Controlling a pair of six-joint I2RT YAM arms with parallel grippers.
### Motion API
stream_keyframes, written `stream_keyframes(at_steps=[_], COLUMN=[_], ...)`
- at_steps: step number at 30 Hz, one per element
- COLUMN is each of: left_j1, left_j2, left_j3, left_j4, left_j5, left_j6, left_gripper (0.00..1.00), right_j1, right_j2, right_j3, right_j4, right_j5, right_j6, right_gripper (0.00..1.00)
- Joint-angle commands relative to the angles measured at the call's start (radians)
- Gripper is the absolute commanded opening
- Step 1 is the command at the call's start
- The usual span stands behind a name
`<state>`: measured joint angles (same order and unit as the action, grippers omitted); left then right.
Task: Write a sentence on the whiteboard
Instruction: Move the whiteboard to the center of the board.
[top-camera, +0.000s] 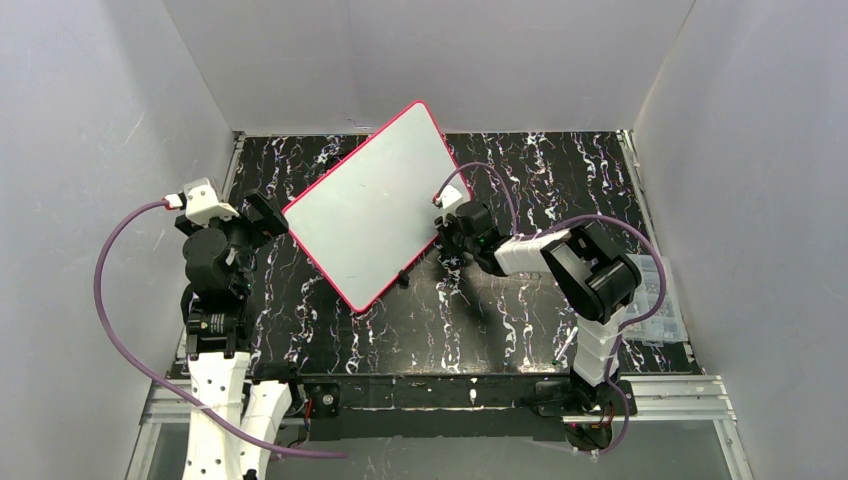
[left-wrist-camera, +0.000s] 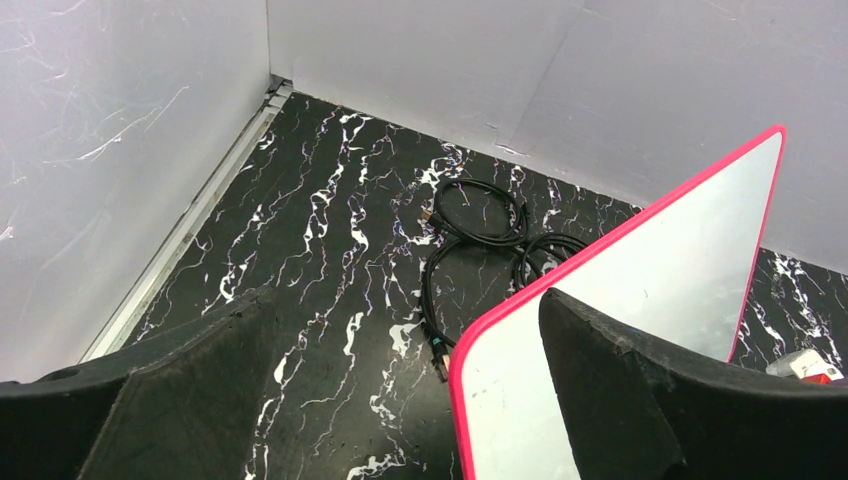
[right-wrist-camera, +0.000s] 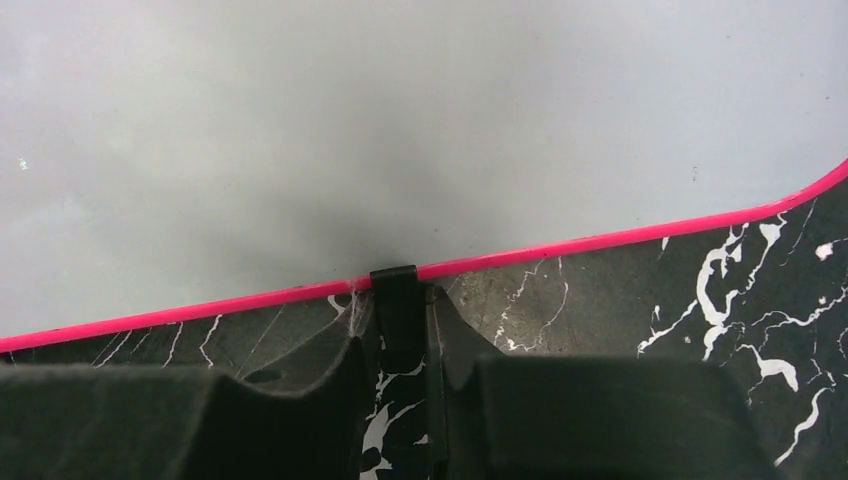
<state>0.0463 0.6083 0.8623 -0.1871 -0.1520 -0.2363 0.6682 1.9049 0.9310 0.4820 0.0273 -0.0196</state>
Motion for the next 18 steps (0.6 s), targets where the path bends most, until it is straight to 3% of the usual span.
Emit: stream_keyframes(at_steps=[1, 3, 12, 18], left_j1=[0.01, 0.011, 0.011, 0.011], left_j2=[0.001, -0.001, -0.007, -0.005], left_j3=[-0.003, -0.002, 0.0, -0.002], left_j4=[0.018, 0.017, 0.015, 0.017], left_j5=[0.004, 0.005, -0.001, 0.001], left_j6=[-0.005, -0.005, -0.006, -0.008], left_gripper=[0.98, 0.98, 0.98, 0.98], right_j1=[0.051, 0.07, 0.102, 0.102], right_j2=[-0.017, -0.039, -0.159, -0.233], right_j3=[-0.012, -0.046, -0.2, -0.27], right_j4=[0.051, 0.064, 0.03, 0.008], right_j5=[0.089, 0.153, 0.452, 0.565], right_j6=[0.013, 0.06, 0.238, 0.286], right_gripper=[0.1, 0.01, 0.01, 0.01])
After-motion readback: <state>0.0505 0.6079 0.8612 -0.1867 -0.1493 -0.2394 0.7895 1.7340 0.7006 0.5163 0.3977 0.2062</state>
